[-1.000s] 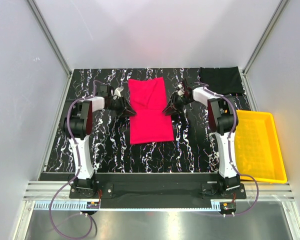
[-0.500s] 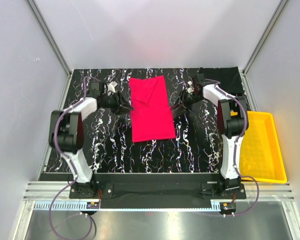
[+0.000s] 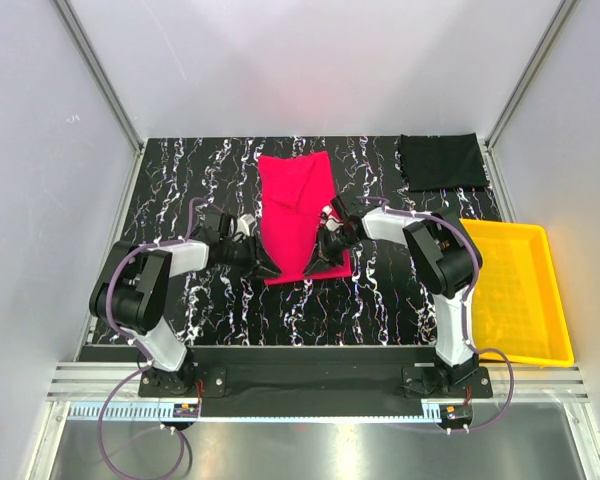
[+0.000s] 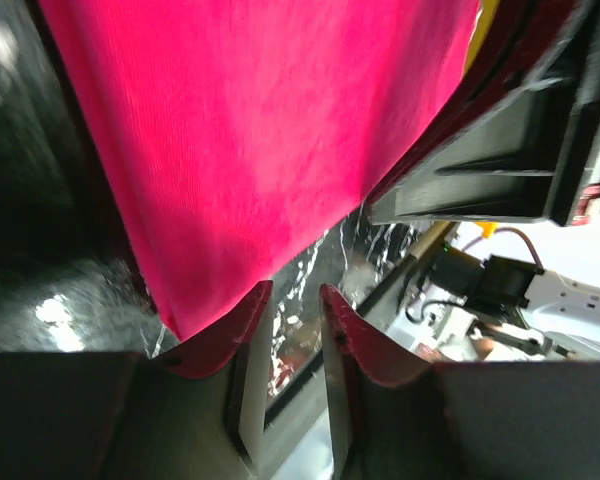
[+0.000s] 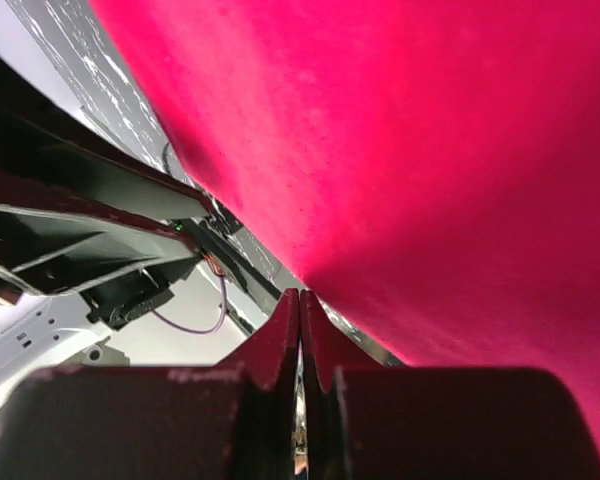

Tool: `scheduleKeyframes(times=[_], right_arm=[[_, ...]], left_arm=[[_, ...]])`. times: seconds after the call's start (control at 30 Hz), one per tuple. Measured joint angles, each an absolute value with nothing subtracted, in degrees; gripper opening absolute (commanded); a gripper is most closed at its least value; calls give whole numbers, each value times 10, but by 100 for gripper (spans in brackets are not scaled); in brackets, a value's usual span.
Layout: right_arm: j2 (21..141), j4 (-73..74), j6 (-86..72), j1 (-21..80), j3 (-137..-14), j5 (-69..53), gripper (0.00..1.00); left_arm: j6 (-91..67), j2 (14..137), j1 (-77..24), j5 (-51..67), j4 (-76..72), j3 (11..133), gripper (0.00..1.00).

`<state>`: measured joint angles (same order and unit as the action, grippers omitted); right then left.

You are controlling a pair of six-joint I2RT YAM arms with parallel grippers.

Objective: Fold and stack the t-shirts
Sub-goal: Fold the tshirt

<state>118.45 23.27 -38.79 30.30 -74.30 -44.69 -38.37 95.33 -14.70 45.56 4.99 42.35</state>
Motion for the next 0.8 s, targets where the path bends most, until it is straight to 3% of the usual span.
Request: scheduleKeyframes(times=[0.23,0.47,0.57,0.8], right_arm=[[1190,203,-391,298,-729,-440,8],[1167,171,-387,296,-658,-424,26],[1109,174,-387,296,-604,-395,32],[917,204,-424,285,-520,-329,61]], left_arm=[[-373,966,-145,435,24,422,31],[-347,978,-140,425,28,408,27],[-337,933,-137,406,55,391,34],[-372,707,-133,368,97,336,53]])
